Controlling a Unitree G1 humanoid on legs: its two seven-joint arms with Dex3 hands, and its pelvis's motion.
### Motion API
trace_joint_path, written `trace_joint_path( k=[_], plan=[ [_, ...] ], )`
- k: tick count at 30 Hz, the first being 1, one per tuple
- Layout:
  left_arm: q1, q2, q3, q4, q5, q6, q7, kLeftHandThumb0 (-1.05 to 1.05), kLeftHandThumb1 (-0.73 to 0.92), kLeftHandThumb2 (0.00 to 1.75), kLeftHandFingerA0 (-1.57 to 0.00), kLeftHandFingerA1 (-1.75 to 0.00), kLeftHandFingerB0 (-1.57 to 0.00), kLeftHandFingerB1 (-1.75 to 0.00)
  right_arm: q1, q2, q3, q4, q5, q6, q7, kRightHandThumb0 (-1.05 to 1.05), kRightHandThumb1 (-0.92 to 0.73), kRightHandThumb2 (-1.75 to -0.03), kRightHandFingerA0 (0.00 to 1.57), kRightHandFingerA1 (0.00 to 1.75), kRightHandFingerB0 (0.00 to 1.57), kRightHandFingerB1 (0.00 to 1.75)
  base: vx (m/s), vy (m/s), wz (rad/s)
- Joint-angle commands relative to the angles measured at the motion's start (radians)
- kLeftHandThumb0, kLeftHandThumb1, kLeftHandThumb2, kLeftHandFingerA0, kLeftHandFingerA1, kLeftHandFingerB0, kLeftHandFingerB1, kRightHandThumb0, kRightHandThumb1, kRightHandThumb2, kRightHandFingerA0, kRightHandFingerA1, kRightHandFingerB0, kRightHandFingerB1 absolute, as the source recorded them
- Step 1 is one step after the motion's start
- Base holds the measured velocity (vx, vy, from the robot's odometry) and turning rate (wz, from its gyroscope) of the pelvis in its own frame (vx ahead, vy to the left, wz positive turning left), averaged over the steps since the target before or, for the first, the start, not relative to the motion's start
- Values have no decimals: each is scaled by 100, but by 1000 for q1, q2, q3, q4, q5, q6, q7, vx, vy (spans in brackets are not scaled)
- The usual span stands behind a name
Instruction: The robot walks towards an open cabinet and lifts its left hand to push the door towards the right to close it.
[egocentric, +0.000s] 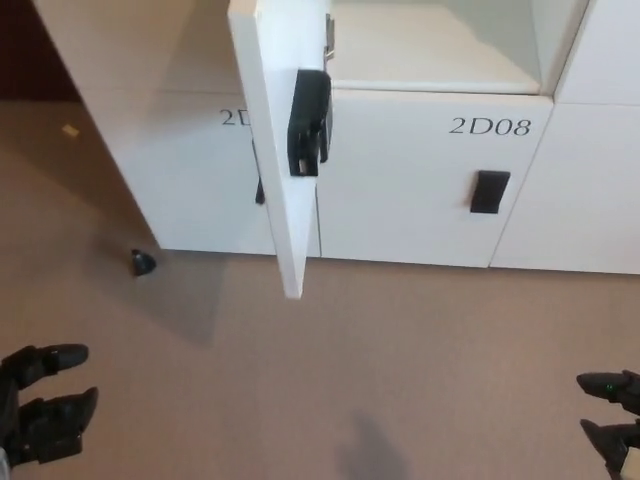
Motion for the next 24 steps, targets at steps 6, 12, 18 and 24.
trace_joint_path(
  k=[6,12,18,24],
  plan=[
    [-6,21,2,4,5,-10,3,-43,23,109,-68,-51,-51,-80,5,4,-3,-9,3,12,-4,-35,-74,-61,69,49,51,42,323,20,-18],
    [-4,25,-4,7,13,-23,2,-44,27,103,-61,-68,-51,-75,1,4,-3,-3,1,5,-7,-34,-74,-61,69,49,52,42,282,18,4],
    [-7,21,3,7,5,-16,2,-41,26,104,-62,-68,-52,-76,-1,9,-8,-4,9,14,-3,-35,-75,-61,69,49,52,42,168,-63,-4],
    [-14,22,2,7,7,-8,4,-39,24,109,-69,-53,-51,-78,-5,8,-8,-10,4,22,-2,-35,-74,-60,69,48,52,42,153,-251,4]
  ],
)
